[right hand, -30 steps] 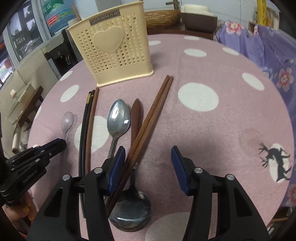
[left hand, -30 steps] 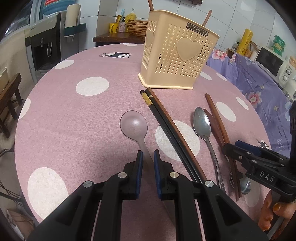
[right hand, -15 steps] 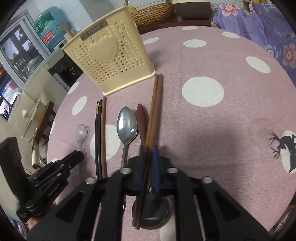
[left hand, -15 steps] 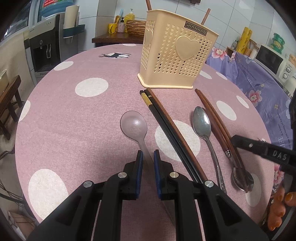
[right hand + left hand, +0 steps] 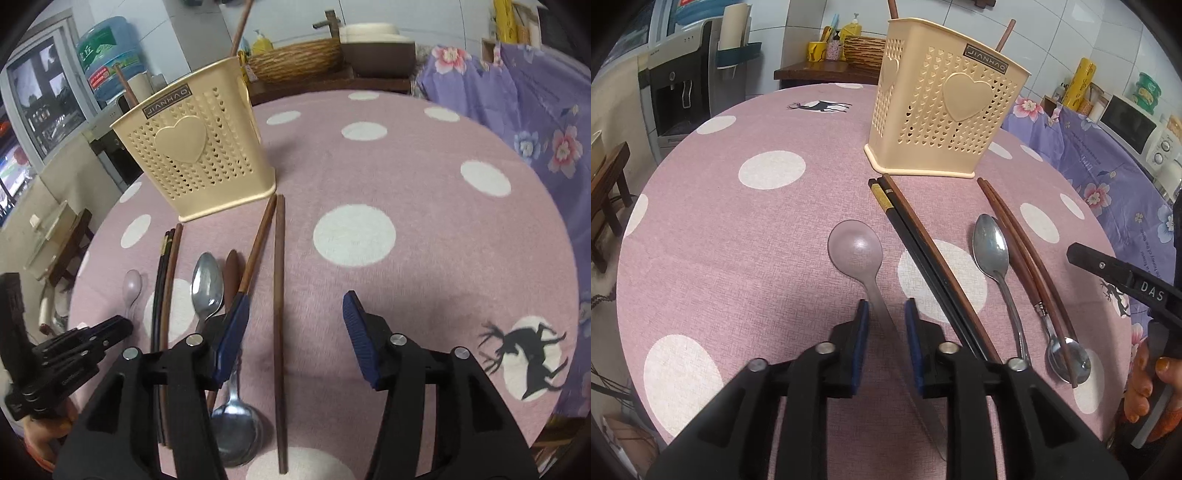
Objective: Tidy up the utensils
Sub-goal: 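Open the right tool and hover both tools over the utensils, then grasp a single wooden chopstick with the right tool while the left tool grasps the clear plastic spoon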
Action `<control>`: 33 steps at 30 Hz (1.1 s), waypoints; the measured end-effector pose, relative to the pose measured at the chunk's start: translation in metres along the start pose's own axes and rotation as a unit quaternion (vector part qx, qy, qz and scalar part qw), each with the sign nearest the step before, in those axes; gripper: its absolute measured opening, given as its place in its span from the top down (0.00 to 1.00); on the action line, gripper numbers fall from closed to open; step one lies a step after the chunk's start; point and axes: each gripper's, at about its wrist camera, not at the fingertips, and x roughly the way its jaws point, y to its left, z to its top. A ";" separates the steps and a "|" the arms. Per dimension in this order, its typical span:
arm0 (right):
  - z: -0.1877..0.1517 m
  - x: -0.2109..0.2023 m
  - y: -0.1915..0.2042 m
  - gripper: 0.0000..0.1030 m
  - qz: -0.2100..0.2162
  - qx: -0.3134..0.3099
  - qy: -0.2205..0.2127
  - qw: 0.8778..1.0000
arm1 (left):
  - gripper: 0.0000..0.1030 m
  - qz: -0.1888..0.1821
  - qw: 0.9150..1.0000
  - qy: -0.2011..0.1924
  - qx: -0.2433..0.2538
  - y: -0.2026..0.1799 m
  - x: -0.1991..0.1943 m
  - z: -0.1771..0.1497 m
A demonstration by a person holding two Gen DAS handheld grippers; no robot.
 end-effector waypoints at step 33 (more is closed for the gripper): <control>0.033 0.045 0.019 0.54 -0.015 -0.077 0.033 0.996 | 0.65 0.076 0.997 -0.015 0.027 -0.015 0.019 0.042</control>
